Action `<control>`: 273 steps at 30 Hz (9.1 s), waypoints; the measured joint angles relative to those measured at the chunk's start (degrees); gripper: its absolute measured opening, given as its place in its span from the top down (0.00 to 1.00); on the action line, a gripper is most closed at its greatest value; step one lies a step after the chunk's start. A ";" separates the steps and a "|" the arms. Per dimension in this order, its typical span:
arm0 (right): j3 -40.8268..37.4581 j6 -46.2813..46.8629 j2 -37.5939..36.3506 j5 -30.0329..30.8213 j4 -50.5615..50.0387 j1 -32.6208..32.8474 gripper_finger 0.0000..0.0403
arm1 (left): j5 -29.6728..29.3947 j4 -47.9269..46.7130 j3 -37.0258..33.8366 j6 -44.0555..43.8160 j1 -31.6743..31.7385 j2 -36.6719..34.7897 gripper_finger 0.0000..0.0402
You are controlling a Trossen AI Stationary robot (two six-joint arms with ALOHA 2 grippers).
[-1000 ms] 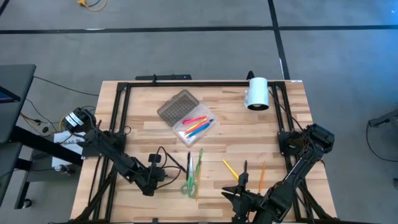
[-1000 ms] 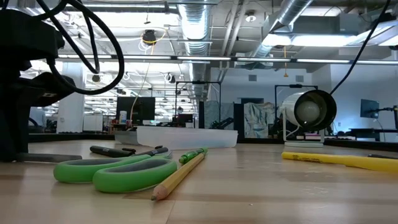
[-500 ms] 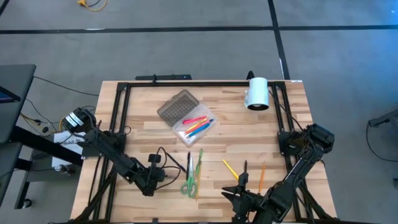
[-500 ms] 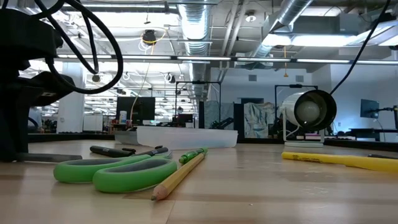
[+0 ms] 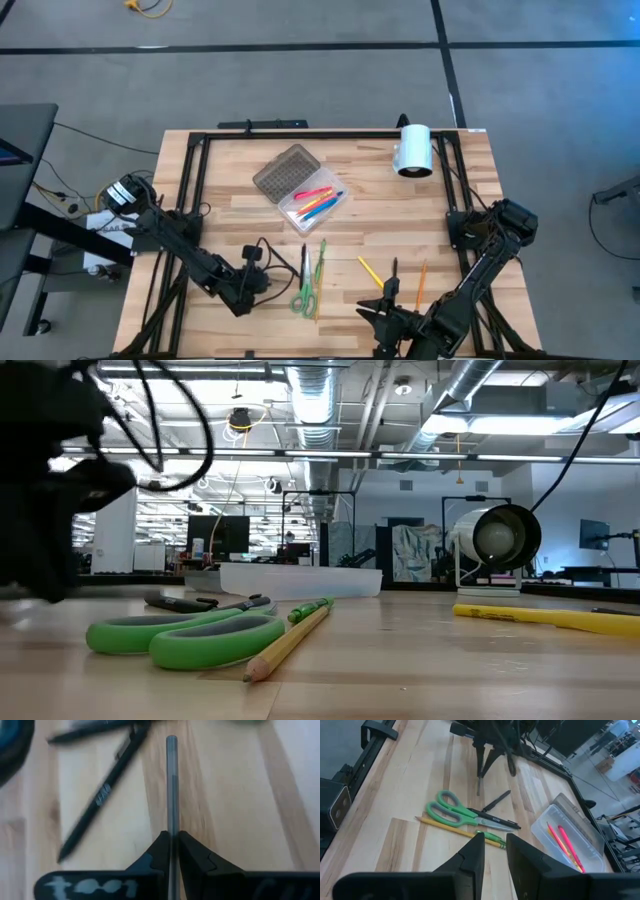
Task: Pick & place school supplies into a supply box
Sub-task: Put the gray pen into the transparent supply box, then put the yellow pen into the transparent supply box
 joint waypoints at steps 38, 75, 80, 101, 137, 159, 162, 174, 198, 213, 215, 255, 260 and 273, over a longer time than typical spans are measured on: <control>0.00 -0.02 0.00 -0.15 0.00 0.01 0.81 | 3.33 22.12 7.64 26.06 42.74 -0.26 0.97; -5.32 17.61 -0.07 -8.10 -2.47 -3.96 0.81 | 14.11 21.89 6.57 32.59 40.14 0.14 0.74; -5.75 23.40 -0.07 -14.63 -4.36 -6.50 0.81 | 13.20 16.08 6.57 32.57 31.72 -0.66 0.75; -5.77 43.71 0.00 -23.69 -15.87 -13.73 0.81 | -3.78 14.42 4.60 25.49 -1.42 -0.81 0.76; -15.32 51.56 0.98 -25.39 -8.24 -15.09 0.81 | -7.89 10.26 4.64 20.84 -2.17 -0.81 0.76; -15.13 48.52 4.02 -32.72 -6.98 -16.21 0.82 | -7.96 11.31 4.64 20.95 -2.06 -0.81 0.76; -15.17 46.12 4.07 -33.06 -6.53 -16.50 0.84 | -7.96 11.30 4.64 20.95 -2.06 -0.81 0.76; -15.23 33.35 4.18 -32.47 0.01 -20.80 0.96 | -7.96 11.04 4.64 21.29 -2.06 -0.81 0.76; -15.37 23.91 4.44 -31.82 6.27 -25.26 0.90 | -7.94 10.86 4.64 21.34 -2.06 -0.81 0.76; -15.37 23.86 4.39 -31.75 6.45 -25.26 0.91 | -7.94 10.86 4.64 21.32 -2.06 -0.81 0.76; -15.36 23.32 4.39 -31.61 6.51 -25.24 0.92 | -7.94 10.86 4.64 21.32 -2.06 -0.81 0.76; -11.91 3.06 4.37 -20.15 9.20 -25.11 0.96 | -7.92 9.08 4.67 20.88 -2.06 -0.81 0.76; -9.88 -4.03 4.35 -16.68 9.00 -25.13 0.96 | -7.93 6.16 4.67 18.45 -2.06 -0.81 0.76; -7.98 -34.11 4.26 -9.12 13.71 -34.49 0.96 | -8.02 4.59 4.67 16.77 -2.07 -0.81 0.76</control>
